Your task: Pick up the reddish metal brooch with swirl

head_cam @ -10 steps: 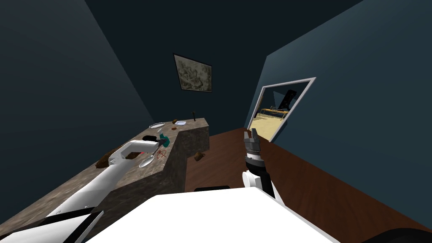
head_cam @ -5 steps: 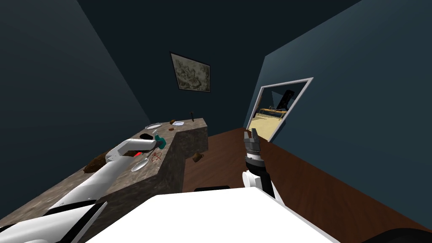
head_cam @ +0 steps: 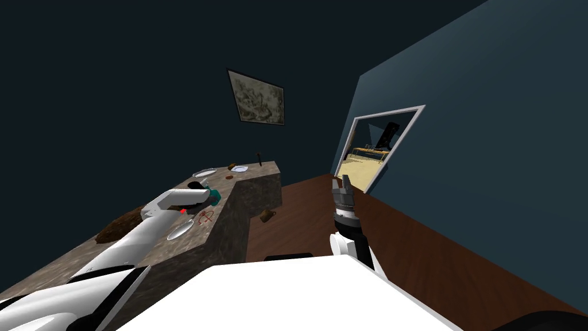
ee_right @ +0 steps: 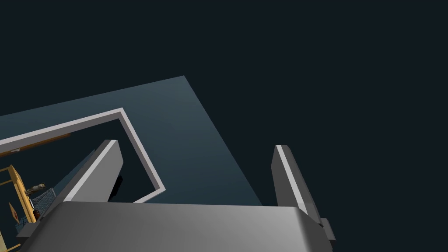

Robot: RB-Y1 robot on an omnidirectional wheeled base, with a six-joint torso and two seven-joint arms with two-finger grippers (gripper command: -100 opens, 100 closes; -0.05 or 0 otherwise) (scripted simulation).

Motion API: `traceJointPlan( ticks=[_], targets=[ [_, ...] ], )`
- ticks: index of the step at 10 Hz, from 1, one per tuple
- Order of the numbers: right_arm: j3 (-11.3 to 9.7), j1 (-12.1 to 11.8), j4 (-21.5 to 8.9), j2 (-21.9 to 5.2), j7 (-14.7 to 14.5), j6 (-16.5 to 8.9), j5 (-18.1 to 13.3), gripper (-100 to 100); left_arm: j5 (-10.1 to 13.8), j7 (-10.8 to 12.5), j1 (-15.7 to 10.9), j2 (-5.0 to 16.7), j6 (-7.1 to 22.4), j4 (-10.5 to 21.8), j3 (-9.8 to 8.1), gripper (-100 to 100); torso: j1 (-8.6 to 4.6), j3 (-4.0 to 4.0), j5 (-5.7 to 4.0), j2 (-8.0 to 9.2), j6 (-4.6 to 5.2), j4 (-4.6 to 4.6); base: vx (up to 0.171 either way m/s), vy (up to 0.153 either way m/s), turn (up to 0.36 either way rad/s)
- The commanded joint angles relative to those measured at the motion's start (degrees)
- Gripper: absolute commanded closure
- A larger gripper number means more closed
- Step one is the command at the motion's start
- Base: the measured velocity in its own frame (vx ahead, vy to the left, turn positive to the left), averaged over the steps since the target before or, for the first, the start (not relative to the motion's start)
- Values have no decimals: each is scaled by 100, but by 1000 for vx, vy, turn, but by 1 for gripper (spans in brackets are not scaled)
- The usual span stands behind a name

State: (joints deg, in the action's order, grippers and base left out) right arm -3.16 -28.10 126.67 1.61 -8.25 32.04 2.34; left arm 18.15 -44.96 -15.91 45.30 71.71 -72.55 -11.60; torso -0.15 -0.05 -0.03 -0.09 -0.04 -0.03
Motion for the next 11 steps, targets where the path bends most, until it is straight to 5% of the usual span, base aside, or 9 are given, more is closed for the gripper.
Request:
traceJointPlan(
  ticks=[1, 5, 7, 8, 9, 11],
  targets=[
    [0, 0, 0, 0, 0, 0, 0, 0, 103, -80, -69, 23, 277, 221, -58, -100, 0, 0, 0, 0, 0, 0, 38, -46, -22],
    [0, 0, 0, 0, 0, 0, 0, 0, 265, -184, -113, -51, 665, 647, -109, -100, 7, 0, 1, 0, 0, 0, 31, -30, -7],
    [0, 0, 0, 0, 0, 0, 0, 0, 270, -220, -134, -60, 602, 755, -98, -100, 15, 4, 3, 8, -2, 1, 6, -3, 1],
    [0, 0, 0, 0, 0, 0, 0, 0, 273, -214, -123, -67, 620, 748, -99, 0, 16, 6, 3, 11, -1, 3, 0, 0, 0],
    [0, 0, 0, 0, 0, 0, 0, 0, 144, 5, -248, -122, 582, 949, -50, -100, 17, 7, 3, 12, -1, 3, -72, 83, -273],
    [1, 3, 0, -1, 0, 0, 0, 0, 15, 226, -372, -177, 545, 1150, -1, -100, 60, 31, 12, 55, 2, 12, -143, 119, -248]
  ],
)
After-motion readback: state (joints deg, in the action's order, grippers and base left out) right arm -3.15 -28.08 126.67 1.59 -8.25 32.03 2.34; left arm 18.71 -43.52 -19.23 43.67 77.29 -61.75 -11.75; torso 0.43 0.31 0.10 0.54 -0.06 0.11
